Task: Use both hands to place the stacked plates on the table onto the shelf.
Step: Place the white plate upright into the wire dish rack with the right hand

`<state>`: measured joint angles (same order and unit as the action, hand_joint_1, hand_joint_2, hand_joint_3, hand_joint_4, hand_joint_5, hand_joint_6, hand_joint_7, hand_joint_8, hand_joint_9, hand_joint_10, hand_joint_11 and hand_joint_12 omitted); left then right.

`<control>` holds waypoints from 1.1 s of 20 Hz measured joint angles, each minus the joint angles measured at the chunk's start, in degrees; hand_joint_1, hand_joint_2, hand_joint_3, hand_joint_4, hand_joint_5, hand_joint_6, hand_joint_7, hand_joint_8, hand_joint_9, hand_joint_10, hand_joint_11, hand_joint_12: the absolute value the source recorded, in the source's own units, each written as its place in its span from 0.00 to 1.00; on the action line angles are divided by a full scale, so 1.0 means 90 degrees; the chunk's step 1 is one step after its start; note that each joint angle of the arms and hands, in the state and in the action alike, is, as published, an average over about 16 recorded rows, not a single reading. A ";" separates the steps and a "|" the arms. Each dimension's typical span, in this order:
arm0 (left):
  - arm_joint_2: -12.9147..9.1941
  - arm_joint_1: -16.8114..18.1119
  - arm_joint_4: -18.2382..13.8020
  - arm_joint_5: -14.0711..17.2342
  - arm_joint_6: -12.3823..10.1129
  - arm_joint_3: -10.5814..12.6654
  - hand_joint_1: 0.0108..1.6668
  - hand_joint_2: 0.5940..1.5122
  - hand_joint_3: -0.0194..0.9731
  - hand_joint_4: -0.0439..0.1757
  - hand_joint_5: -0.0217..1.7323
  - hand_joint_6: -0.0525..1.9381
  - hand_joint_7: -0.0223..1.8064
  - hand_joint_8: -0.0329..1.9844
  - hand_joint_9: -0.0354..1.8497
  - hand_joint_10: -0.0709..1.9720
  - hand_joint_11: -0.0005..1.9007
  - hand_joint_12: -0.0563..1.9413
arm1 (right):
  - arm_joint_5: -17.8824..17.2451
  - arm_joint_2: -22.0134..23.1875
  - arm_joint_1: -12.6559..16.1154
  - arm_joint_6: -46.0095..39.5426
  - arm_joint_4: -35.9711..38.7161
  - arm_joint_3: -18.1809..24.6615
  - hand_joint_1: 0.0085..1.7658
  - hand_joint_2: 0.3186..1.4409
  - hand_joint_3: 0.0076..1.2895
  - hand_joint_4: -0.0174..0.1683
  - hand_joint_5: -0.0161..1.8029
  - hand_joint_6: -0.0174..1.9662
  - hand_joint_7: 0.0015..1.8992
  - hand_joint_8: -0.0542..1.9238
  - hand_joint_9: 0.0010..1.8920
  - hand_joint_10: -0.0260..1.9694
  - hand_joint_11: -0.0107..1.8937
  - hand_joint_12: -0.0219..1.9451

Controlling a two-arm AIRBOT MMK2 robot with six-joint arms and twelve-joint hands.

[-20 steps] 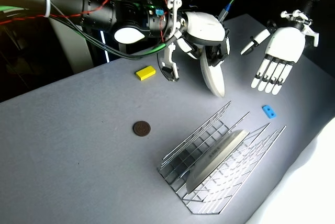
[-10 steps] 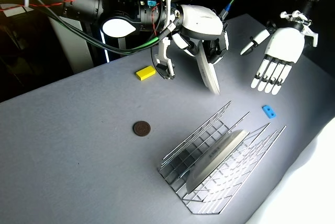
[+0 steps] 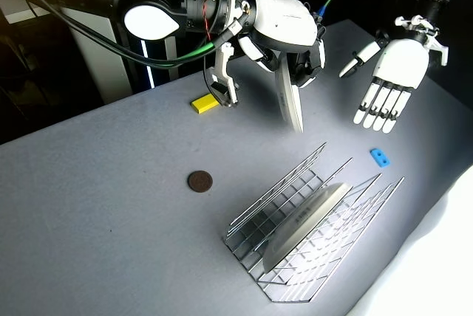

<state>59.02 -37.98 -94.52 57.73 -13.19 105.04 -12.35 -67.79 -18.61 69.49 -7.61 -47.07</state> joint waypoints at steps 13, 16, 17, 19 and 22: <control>0.0000 -0.0048 0.0001 -0.0005 0.0002 -0.0001 0.01 0.60 0.04 0.20 0.06 0.03 0.06 0.02 0.05 0.04 0.01 0.03 | 0.1105 0.0282 0.1133 -0.1912 -0.0099 -0.0526 0.69 0.61 0.00 0.05 0.51 0.45 0.58 0.46 0.71 0.03 0.45 0.58; 0.0000 -0.0059 0.0001 -0.0005 0.0002 -0.0001 0.01 0.60 0.04 0.20 0.06 0.03 0.06 0.02 0.05 0.04 0.01 0.03 | 0.1219 0.0316 0.1299 -0.2053 -0.0234 -0.0677 0.69 0.61 0.00 0.05 0.52 0.45 0.58 0.45 0.71 0.03 0.45 0.59; 0.0000 -0.0063 0.0001 -0.0005 0.0002 -0.0001 0.01 0.60 0.04 0.20 0.06 0.03 0.06 0.02 0.05 0.04 0.01 0.03 | 0.1251 0.0326 0.1344 -0.2087 -0.0288 -0.0729 0.69 0.61 0.00 0.05 0.52 0.45 0.58 0.45 0.71 0.04 0.45 0.59; 0.0000 -0.0069 0.0001 -0.0005 0.0002 -0.0001 0.01 0.60 0.04 0.20 0.06 0.03 0.06 0.02 0.05 0.04 0.01 0.03 | 0.1302 0.0342 0.1413 -0.2134 -0.0405 -0.0836 0.69 0.61 0.00 0.05 0.52 0.44 0.58 0.45 0.71 0.04 0.45 0.60; 0.0000 -0.0079 0.0000 -0.0006 0.0002 -0.0001 0.01 0.60 0.04 0.20 0.06 0.03 0.06 0.02 0.04 0.04 0.01 0.03 | 0.1373 0.0360 0.1489 -0.2164 -0.0584 -0.0995 0.69 0.61 0.00 0.05 0.52 0.43 0.58 0.45 0.71 0.04 0.44 0.61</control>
<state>59.02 -38.70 -94.52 57.68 -13.17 105.03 0.00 -64.54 -5.21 50.01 -12.86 -56.03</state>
